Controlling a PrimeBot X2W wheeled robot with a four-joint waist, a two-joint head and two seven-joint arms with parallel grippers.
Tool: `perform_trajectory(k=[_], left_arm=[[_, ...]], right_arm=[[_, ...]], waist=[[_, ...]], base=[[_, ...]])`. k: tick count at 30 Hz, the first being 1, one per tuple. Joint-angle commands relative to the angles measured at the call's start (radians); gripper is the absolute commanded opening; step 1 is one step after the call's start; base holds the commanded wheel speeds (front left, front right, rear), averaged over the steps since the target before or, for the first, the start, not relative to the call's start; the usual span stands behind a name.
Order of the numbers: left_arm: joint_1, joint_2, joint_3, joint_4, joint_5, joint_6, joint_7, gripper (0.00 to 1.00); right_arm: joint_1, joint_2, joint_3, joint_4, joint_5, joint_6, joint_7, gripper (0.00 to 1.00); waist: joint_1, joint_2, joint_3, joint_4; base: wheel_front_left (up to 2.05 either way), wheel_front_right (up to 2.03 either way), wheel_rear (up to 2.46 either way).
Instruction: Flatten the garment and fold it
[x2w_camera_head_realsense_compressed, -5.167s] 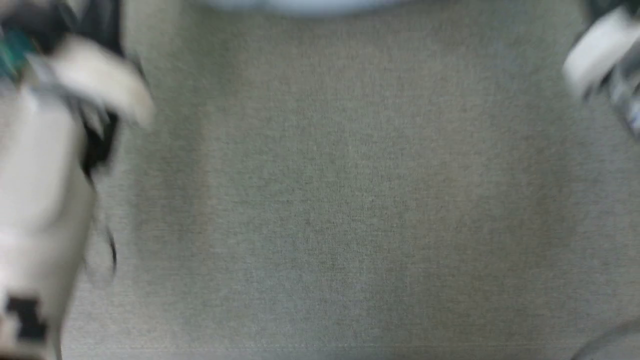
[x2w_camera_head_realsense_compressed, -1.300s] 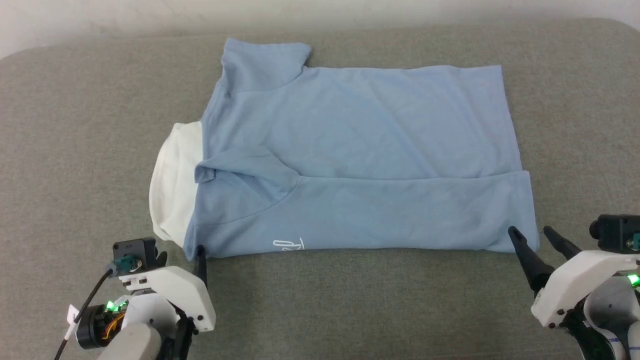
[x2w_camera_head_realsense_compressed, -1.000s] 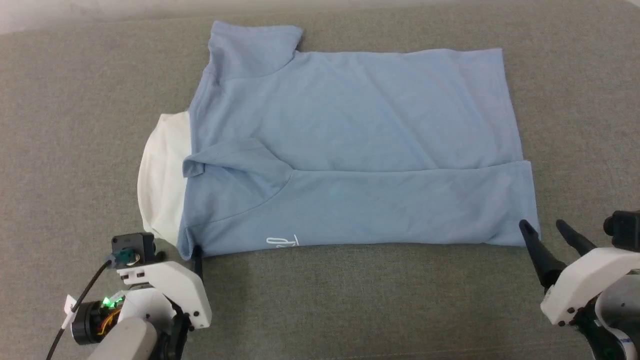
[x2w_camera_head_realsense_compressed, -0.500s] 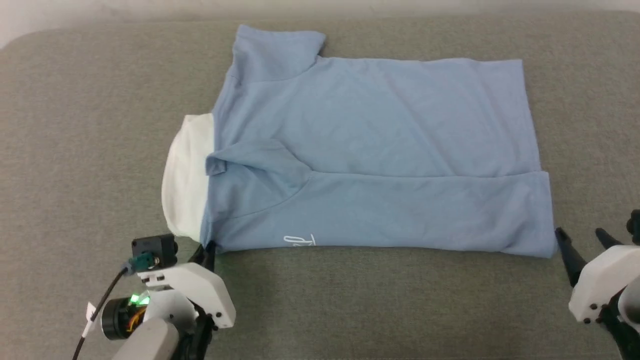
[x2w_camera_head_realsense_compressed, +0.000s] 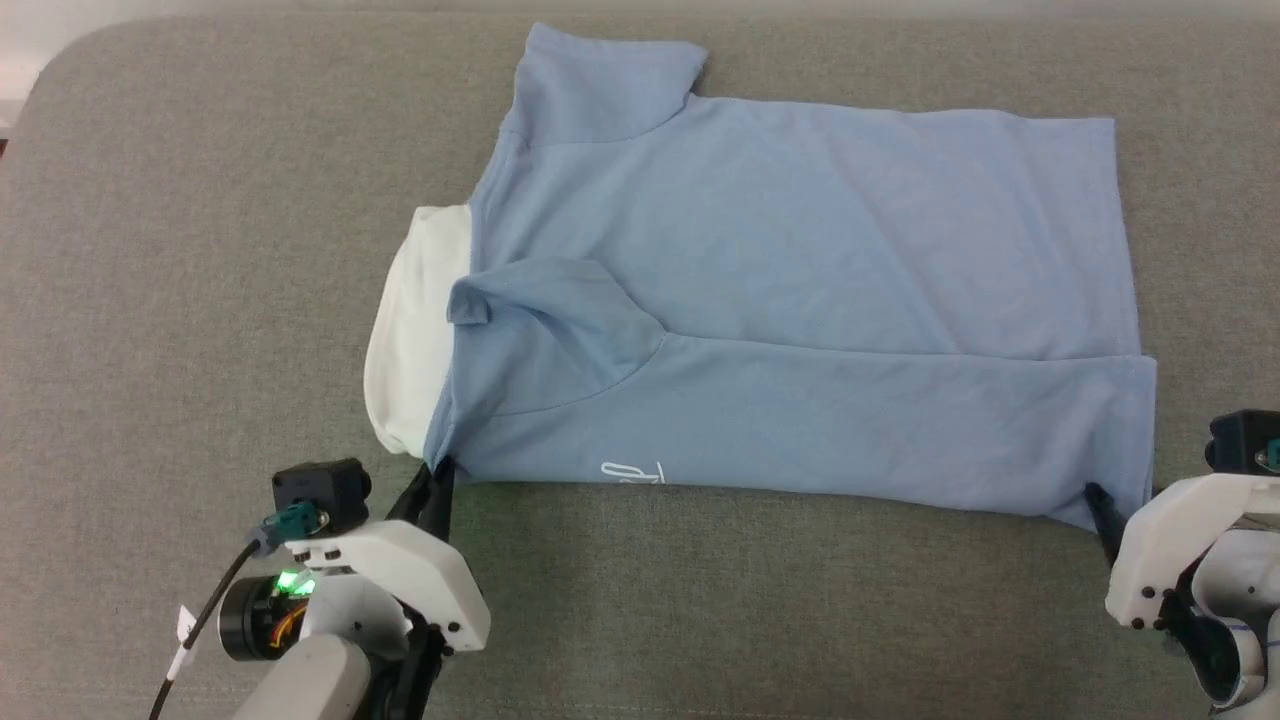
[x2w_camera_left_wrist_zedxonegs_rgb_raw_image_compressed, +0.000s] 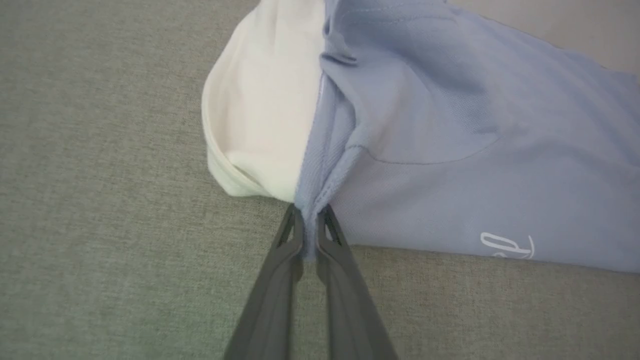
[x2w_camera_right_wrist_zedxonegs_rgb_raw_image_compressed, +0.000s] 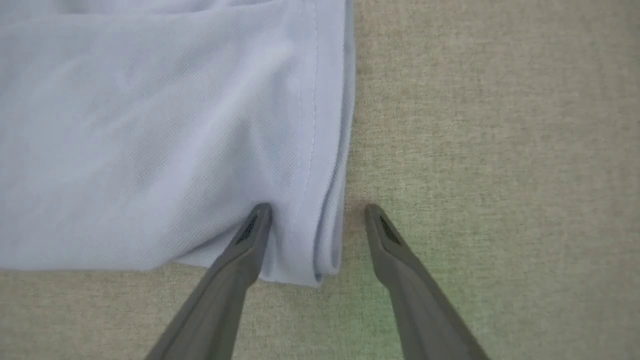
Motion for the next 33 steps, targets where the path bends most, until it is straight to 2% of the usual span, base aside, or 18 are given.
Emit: perform_trajectory(k=[1, 2, 7, 12, 19, 23, 31, 32, 33], left_arm=[[0.002, 0.004, -0.002, 0.001, 0.007, -0.007, -0.005, 0.00], [0.003, 0.005, -0.002, 0.004, 0.006, -0.008, -0.004, 0.00], [0.025, 0.020, -0.001, 0.025, 0.000, -0.009, -0.001, 0.00], [0.065, 0.042, 0.008, 0.018, -0.013, -0.003, 0.006, 0.00], [0.170, 0.089, -0.001, -0.046, -0.043, 0.025, 0.084, 0.00], [0.227, 0.103, -0.014, -0.078, -0.065, 0.037, 0.131, 0.00], [0.239, 0.074, -0.042, -0.023, -0.082, 0.012, 0.132, 0.00], [0.236, 0.068, -0.043, -0.011, -0.083, 0.008, 0.126, 0.04], [0.231, 0.064, -0.044, 0.001, -0.081, 0.004, 0.116, 0.48]], right_arm=[[-0.008, 0.009, -0.001, 0.026, 0.003, -0.002, 0.007, 0.25], [-0.010, 0.011, -0.005, 0.038, 0.005, -0.002, 0.006, 0.00], [-0.012, 0.001, 0.004, 0.061, 0.003, -0.002, -0.027, 0.00], [0.001, -0.025, -0.001, 0.027, 0.013, -0.002, -0.039, 0.00], [0.101, -0.044, -0.024, -0.093, 0.044, -0.002, 0.027, 0.00], [0.173, -0.022, -0.055, -0.148, 0.062, -0.002, 0.074, 0.00], [0.240, 0.003, -0.077, -0.105, 0.061, -0.002, 0.094, 0.00], [0.239, 0.004, -0.078, -0.092, 0.060, -0.002, 0.088, 0.00], [0.235, 0.006, -0.078, -0.079, 0.058, -0.002, 0.077, 0.29]], waist=[[-0.0001, 0.0000, 0.003, 0.003], [-0.0001, 0.0000, 0.001, 0.004], [-0.0001, 0.0000, -0.044, 0.002], [-0.0001, 0.0000, -0.105, 0.006], [-0.0001, 0.0000, -0.159, 0.013], [-0.0001, 0.0000, -0.163, 0.015], [-0.0001, 0.0000, -0.150, 0.009], [-0.0001, 0.0000, -0.149, 0.008], [-0.0001, 0.0000, -0.149, 0.006]], base=[[0.00, 0.00, 0.00], [0.00, 0.00, 0.00], [0.00, 0.00, 0.00], [0.00, 0.00, 0.00], [0.00, 0.00, 0.00], [0.00, 0.00, 0.00], [0.00, 0.00, 0.00], [0.00, 0.00, 0.00], [0.00, 0.00, 0.00]])
